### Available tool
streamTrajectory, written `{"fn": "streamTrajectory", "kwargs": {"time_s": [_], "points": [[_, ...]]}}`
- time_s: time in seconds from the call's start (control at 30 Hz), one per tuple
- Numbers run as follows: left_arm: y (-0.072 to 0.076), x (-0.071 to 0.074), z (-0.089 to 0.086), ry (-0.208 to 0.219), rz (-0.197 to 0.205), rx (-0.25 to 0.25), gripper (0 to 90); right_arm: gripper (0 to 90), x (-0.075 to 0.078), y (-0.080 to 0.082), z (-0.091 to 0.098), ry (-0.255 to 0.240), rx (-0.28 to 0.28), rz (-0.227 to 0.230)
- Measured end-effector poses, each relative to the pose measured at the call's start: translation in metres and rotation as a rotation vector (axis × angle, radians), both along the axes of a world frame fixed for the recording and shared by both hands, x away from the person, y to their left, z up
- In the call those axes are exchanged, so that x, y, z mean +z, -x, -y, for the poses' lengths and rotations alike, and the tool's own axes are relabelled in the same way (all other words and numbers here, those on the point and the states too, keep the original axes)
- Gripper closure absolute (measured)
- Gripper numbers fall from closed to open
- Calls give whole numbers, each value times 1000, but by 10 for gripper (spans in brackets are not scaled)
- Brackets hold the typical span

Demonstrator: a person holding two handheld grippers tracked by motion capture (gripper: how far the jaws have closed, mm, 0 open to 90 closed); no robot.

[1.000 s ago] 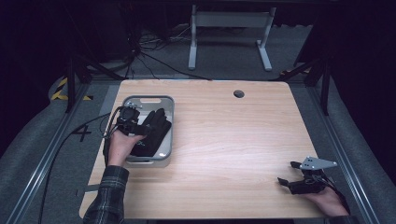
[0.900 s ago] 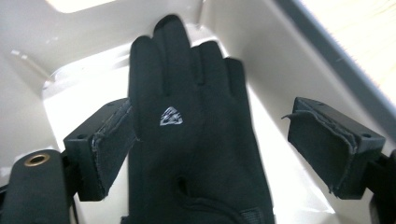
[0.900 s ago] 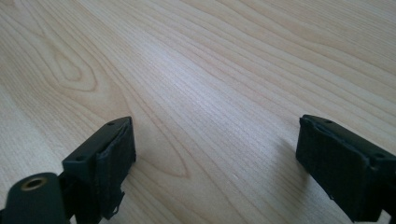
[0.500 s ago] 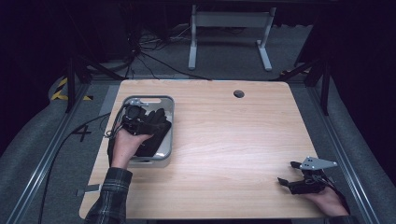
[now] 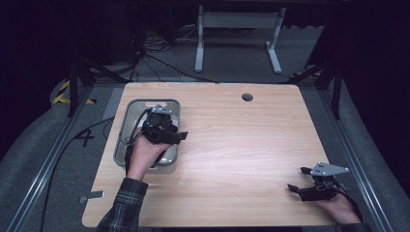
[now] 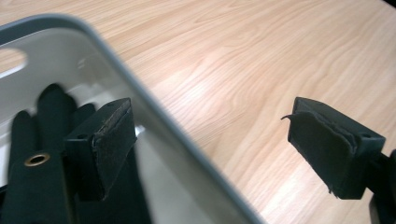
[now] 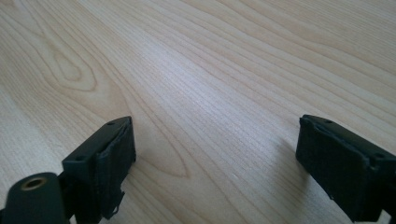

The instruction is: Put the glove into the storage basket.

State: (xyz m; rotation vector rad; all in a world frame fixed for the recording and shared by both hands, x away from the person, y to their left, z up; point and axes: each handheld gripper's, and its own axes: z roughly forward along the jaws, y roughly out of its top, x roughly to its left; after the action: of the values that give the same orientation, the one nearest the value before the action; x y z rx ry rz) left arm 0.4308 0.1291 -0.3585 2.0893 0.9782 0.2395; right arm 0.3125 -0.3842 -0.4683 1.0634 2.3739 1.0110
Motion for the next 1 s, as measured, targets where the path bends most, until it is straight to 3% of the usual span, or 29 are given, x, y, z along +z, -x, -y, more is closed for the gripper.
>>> {"fn": "streamTrajectory", "kwargs": {"time_s": [0.5, 1.0], "points": [[22, -1, 48, 32, 22, -116, 157, 122, 0, 0, 0, -1, -2, 0], [42, -26, 84, 30, -5, -203, 156, 114, 0, 0, 0, 1, 1, 0]]}}
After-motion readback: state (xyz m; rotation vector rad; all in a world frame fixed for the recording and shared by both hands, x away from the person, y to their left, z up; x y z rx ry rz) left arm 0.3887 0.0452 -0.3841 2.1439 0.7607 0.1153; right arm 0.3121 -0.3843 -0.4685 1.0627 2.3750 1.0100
